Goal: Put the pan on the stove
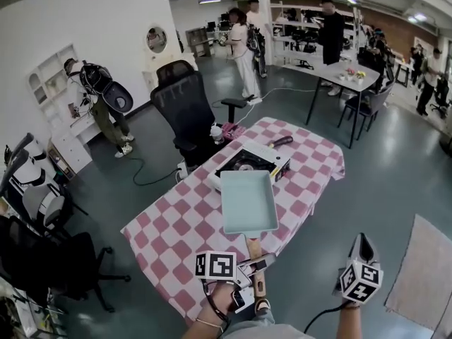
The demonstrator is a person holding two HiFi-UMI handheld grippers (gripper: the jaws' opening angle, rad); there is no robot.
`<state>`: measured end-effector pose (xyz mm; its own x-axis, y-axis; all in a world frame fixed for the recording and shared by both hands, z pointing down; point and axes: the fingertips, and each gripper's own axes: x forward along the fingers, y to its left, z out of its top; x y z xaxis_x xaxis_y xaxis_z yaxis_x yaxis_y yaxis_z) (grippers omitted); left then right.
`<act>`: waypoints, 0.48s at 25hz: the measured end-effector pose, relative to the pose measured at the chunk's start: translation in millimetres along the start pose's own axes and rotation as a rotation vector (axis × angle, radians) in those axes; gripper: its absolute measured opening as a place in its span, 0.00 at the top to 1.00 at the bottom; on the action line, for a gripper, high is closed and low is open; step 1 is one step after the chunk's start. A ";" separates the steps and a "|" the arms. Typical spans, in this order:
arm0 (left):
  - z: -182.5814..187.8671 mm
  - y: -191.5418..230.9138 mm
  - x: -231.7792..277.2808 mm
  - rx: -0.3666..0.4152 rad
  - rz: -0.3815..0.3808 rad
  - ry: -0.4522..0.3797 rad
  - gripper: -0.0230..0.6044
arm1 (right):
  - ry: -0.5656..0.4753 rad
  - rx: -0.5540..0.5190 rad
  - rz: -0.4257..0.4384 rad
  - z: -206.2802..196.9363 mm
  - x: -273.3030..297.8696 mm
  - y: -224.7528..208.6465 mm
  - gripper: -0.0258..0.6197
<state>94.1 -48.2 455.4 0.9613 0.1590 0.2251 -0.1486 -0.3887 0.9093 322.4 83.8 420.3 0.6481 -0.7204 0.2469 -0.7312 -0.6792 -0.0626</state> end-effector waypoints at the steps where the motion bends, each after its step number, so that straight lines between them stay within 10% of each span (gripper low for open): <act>1: 6.9 1.2 1.5 0.000 0.002 -0.008 0.86 | 0.000 -0.003 0.011 3.1 10.1 3.6 0.95; 12: 62.8 18.2 10.7 -0.026 0.029 -0.104 0.86 | 0.026 -0.031 0.116 14.1 90.6 36.3 0.95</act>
<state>116.3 -110.5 452.3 0.9751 0.0526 0.2155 -0.1817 -0.3679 0.9119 357.7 -8.1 426.8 0.5538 -0.7896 0.2644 -0.8072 -0.5869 -0.0621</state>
